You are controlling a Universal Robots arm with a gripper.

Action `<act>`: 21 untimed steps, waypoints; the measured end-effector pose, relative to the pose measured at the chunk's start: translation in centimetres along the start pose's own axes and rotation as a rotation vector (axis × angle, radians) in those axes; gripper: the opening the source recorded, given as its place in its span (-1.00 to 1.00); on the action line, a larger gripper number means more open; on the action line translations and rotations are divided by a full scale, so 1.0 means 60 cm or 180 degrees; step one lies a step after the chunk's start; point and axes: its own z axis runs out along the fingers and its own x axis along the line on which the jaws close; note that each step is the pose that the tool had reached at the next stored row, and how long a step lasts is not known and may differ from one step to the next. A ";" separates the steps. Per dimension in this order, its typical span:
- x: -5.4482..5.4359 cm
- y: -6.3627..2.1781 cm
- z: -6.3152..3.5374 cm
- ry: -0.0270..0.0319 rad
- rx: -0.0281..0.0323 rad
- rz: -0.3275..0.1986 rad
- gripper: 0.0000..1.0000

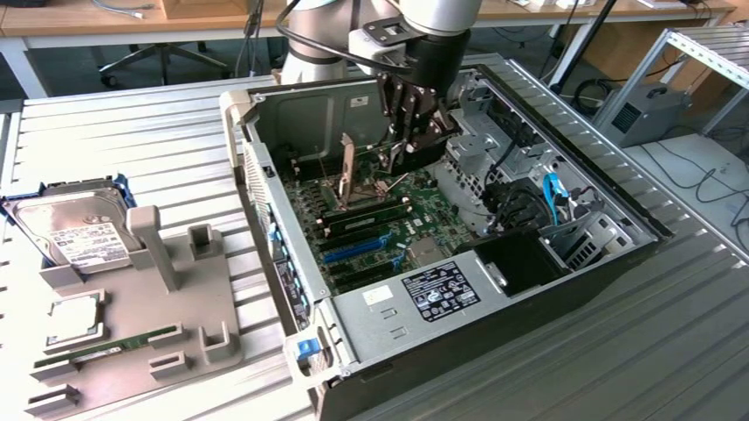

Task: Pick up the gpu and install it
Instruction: 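Insert the gpu into the slot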

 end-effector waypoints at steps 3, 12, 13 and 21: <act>0.000 0.000 0.000 -0.0002 0.0002 0.0171 -0.48; 0.000 0.000 0.002 -0.0013 0.0005 0.0401 -0.48; 0.000 0.000 0.002 -0.0013 0.0006 0.0401 -0.48; 0.003 0.001 0.002 -0.0013 0.0005 0.0401 -0.48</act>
